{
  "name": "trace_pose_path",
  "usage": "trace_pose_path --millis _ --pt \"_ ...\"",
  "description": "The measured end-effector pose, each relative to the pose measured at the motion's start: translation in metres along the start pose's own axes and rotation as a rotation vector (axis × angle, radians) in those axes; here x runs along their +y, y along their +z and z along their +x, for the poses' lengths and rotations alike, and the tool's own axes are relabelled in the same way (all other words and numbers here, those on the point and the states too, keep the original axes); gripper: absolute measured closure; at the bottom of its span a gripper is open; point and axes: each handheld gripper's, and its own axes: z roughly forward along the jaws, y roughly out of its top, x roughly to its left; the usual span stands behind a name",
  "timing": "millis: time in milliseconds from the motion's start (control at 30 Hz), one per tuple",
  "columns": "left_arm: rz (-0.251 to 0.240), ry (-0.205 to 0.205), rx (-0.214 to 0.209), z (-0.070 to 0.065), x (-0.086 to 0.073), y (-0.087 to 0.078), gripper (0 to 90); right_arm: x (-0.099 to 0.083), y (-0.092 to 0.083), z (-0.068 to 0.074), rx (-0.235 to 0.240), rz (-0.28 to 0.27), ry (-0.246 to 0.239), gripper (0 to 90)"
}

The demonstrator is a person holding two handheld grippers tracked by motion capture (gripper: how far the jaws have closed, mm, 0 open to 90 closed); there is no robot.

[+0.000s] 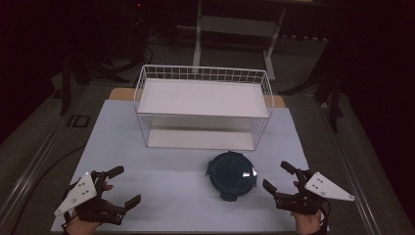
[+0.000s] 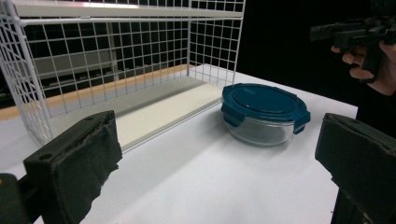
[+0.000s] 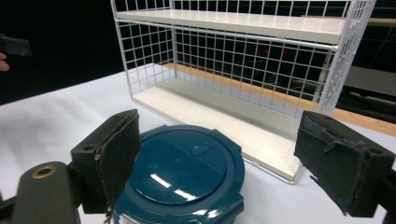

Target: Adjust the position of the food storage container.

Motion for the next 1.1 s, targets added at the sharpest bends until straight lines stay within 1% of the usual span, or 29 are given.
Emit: trace_pose_path --millis 200,267,333,367,433,500,600,700,800,867,933,967,1033,1100 --pt "-0.008 0.005 -0.002 -0.001 0.001 0.000 0.3 0.007 -0.002 0.003 0.011 -0.015 -0.004 12.8" --pt "-0.008 0.005 -0.002 -0.001 0.001 0.000 0.3 0.009 -0.002 0.003 0.015 -0.011 -0.003 12.8" --pt "-0.011 0.003 -0.001 0.000 0.001 -0.001 0.3 0.015 -0.001 0.002 0.038 -0.006 0.003 13.0" --pt "-0.012 0.002 -0.002 0.000 0.001 -0.001 0.3 0.017 -0.001 0.002 0.033 -0.005 0.000 13.0" --pt "-0.011 0.004 -0.004 0.000 0.001 -0.001 0.3 0.021 0.000 0.002 0.052 0.000 0.014 13.0" --pt "-0.007 0.007 -0.003 0.001 0.000 0.000 0.3 0.023 0.002 0.002 0.049 0.016 0.006 12.9" --pt "-0.002 0.004 -0.003 0.002 0.000 0.000 0.3 0.026 0.005 0.000 0.053 0.034 0.016 12.4" --pt "-0.007 -0.008 -0.007 0.002 0.000 0.001 0.3 0.028 0.008 -0.001 0.042 0.047 0.015 12.5" --pt "-0.005 -0.008 -0.011 0.003 0.000 0.003 0.3 0.027 0.013 -0.002 0.058 0.063 0.020 12.4" --pt "0.000 -0.009 -0.017 0.003 -0.001 0.004 0.3 0.026 0.017 -0.002 0.078 0.076 0.008 13.7" --pt "0.004 -0.008 -0.016 0.003 -0.002 0.005 0.3 0.023 0.021 -0.003 0.071 0.108 -0.008 14.1" --pt "0.005 -0.011 -0.020 0.004 -0.002 0.006 0.2 0.021 0.023 -0.003 0.069 0.122 -0.021 16.2" --pt "0.008 -0.010 -0.022 0.004 -0.002 0.007 0.3 0.016 0.026 -0.004 0.054 0.142 -0.025 22.7" --pt "0.008 -0.009 -0.026 0.004 -0.003 0.008 0.3 0.010 0.028 -0.007 0.063 0.169 -0.022 33.1"
